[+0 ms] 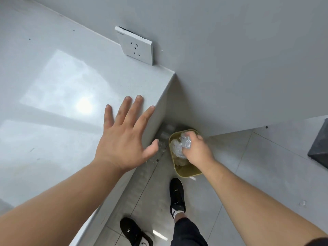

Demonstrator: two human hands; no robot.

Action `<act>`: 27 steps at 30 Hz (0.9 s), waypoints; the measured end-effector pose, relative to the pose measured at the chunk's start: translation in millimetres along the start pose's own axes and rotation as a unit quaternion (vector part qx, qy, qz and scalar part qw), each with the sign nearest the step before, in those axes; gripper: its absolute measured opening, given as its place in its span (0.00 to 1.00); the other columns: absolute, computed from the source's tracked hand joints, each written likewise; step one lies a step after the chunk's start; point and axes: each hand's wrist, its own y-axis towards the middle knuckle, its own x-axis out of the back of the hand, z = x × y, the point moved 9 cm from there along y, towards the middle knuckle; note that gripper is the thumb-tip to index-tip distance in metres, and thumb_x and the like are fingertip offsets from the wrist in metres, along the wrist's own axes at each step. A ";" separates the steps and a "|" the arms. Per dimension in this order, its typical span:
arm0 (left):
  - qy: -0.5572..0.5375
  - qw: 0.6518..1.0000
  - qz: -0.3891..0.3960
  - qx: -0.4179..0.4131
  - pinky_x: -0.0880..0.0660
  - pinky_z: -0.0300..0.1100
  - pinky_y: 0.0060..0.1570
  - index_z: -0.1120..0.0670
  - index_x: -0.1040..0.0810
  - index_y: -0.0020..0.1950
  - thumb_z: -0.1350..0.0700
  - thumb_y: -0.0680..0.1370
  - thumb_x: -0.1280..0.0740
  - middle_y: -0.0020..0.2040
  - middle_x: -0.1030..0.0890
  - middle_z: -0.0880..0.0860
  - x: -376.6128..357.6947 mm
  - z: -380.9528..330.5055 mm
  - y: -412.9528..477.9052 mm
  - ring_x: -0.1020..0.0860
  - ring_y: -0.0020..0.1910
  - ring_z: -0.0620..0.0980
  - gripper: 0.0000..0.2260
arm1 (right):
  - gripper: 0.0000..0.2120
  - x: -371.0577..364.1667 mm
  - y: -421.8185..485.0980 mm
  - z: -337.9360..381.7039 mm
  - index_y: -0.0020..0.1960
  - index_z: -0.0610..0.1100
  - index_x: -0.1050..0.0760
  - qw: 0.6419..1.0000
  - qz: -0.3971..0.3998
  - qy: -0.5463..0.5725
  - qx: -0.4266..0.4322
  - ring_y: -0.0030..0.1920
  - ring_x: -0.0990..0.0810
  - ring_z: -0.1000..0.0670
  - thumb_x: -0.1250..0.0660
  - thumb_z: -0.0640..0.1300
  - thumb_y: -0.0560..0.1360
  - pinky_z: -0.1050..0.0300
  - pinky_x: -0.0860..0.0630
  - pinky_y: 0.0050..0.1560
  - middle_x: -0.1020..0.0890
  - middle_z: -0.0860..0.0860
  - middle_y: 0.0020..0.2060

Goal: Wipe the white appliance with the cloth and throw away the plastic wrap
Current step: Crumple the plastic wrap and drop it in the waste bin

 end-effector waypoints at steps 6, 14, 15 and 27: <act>-0.001 1.000 -0.010 -0.004 0.47 0.73 0.76 0.48 0.40 0.84 0.29 0.76 0.41 0.85 0.44 0.56 -3.0 2.3 0.2 0.48 0.84 0.61 0.40 | 0.33 -37.4 28.7 -29.4 0.77 0.52 0.37 0.997 0.029 -0.064 -0.005 0.70 0.27 0.39 0.27 0.46 0.77 0.43 0.23 0.66 0.31 0.45 0.75; -0.006 1.000 -0.019 -0.005 0.47 0.73 0.76 0.47 0.39 0.83 0.29 0.76 0.41 0.85 0.42 0.56 -2.9 2.7 0.1 0.46 0.84 0.62 0.40 | 0.38 -63.9 43.5 -50.6 0.81 0.55 0.42 0.988 0.063 -0.143 -0.007 0.79 0.41 0.35 0.28 0.48 0.77 0.40 0.35 0.77 0.39 0.44 0.81; -0.006 1.000 -0.019 -0.005 0.47 0.73 0.76 0.47 0.39 0.83 0.29 0.76 0.40 0.85 0.42 0.56 -2.6 2.6 0.0 0.46 0.84 0.62 0.40 | 0.38 -66.4 43.8 -51.7 0.82 0.56 0.43 0.986 0.067 -0.153 -0.006 0.80 0.42 0.35 0.28 0.48 0.78 0.40 0.37 0.78 0.40 0.44 0.81; -0.012 1.000 -0.013 0.000 0.48 0.73 0.77 0.47 0.37 0.83 0.30 0.75 0.38 0.85 0.42 0.56 -1.5 1.9 0.0 0.45 0.84 0.61 0.40 | 0.42 -67.2 43.8 -52.3 0.83 0.51 0.47 0.982 0.063 -0.176 -0.025 0.80 0.42 0.35 0.28 0.45 0.76 0.42 0.42 0.80 0.40 0.42 0.80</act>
